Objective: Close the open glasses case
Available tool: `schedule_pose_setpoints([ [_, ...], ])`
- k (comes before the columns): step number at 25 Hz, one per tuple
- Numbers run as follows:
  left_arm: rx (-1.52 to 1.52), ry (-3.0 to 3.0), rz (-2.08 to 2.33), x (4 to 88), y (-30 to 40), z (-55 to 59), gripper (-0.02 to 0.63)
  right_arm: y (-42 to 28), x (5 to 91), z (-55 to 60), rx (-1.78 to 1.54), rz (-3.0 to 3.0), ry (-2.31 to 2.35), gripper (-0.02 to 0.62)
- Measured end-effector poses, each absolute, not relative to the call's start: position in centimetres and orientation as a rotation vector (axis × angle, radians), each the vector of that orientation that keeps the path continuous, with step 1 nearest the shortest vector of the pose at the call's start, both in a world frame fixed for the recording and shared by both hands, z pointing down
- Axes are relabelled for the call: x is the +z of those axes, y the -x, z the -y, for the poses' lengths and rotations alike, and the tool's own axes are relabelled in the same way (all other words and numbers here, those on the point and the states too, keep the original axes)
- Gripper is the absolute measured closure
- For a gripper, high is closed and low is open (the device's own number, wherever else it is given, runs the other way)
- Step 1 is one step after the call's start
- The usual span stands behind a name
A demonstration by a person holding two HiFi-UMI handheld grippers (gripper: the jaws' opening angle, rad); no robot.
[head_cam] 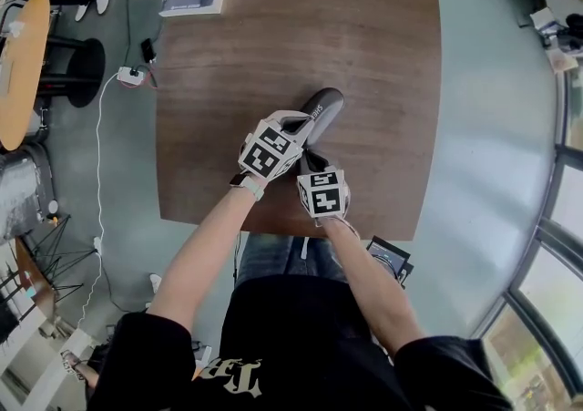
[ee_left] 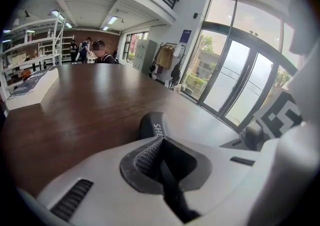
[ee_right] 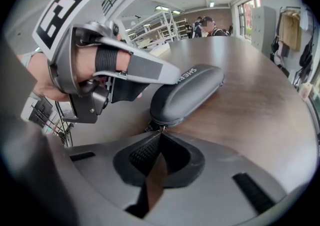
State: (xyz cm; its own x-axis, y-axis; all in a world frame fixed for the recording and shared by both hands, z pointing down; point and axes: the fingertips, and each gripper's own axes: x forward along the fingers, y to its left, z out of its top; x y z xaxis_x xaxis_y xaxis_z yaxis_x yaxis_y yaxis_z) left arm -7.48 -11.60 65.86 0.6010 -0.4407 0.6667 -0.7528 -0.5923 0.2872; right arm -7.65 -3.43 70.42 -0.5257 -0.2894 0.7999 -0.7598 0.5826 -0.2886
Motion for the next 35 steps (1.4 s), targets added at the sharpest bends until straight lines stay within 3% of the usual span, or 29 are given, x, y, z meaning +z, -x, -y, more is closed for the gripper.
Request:
schedule_pose_setpoints([
  [10, 0.737, -2.316, 0.84, 65.9, 7.0, 11.4, 0.6, 8.3, 70.9, 3.4, 0.858, 2.019, -0.925, 0.607],
  [16, 0.953, -2.47, 0.68, 65.6, 6.6, 11.2, 0.6, 7.1, 70.0, 3.4, 0.738, 2.114, -0.69, 0.607],
  [24, 1.256, -2.651, 0.411, 65.5, 2.9, 11.3, 0.6, 1.6, 70.4, 5.1, 0.506, 2.084, -0.481, 0.607],
  [35, 1.318, -2.694, 0.28, 66.0, -1.8, 14.3, 0.6, -6.7, 70.1, 12.7, 0.479, 2.015, -0.753, 0.607],
])
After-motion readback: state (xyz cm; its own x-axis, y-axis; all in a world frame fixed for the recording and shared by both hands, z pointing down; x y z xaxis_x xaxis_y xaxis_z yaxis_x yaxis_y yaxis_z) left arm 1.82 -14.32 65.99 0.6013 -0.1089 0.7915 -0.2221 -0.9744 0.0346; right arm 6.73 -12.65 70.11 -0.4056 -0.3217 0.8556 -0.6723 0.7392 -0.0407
